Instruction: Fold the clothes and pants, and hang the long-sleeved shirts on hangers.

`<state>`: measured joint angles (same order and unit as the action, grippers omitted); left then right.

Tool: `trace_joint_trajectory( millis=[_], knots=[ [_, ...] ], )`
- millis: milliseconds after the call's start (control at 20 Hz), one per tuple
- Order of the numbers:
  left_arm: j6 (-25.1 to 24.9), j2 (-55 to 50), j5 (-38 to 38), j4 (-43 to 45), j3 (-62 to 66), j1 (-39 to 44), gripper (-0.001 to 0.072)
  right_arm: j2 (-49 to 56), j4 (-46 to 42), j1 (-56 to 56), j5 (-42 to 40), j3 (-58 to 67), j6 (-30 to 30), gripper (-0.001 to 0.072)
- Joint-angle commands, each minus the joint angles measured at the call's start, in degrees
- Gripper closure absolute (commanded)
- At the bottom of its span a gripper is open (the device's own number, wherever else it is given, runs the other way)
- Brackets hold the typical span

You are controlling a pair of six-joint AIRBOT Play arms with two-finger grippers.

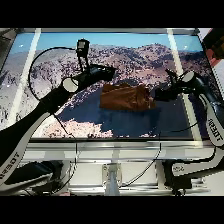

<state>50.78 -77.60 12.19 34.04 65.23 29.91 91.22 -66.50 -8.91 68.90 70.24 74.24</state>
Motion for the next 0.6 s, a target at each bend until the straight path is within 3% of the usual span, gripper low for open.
trace_joint_trajectory(
  millis=[0, 150, 250, 450, 500, 550],
  knots=[
    [0.0, 0.09, 1.11, 0.02, -0.74, -0.09, 0.011, 0.02, 3.37, -4.96, 3.89, 0.02, -0.35, 0.0187],
    [0.0, 0.09, 1.11, 0.02, -0.74, -0.09, 0.011, 0.02, 14.08, -5.68, 6.62, 0.07, -5.09, 0.0117],
    [0.0, 0.09, 1.11, 0.02, -0.74, -0.09, 0.011, 0.02, 20.72, -4.92, 6.34, 0.07, -5.97, 0.0015],
    [0.0, 0.09, 1.14, 0.02, -0.74, -0.02, 0.011, 0.04, 20.63, 0.28, 1.55, 0.26, -6.4, 0.004],
    [0.0, 0.09, 1.14, 0.02, -0.74, -0.02, 0.011, 0.02, 21.11, 2.29, 1.99, 1.01, -9.29, 0.0169],
    [0.0, 0.07, 1.14, 0.02, -0.74, -0.02, 0.011, 0.02, 21.29, 4.79, 1.92, 2.29, -11.65, 0.0404]
  ],
)
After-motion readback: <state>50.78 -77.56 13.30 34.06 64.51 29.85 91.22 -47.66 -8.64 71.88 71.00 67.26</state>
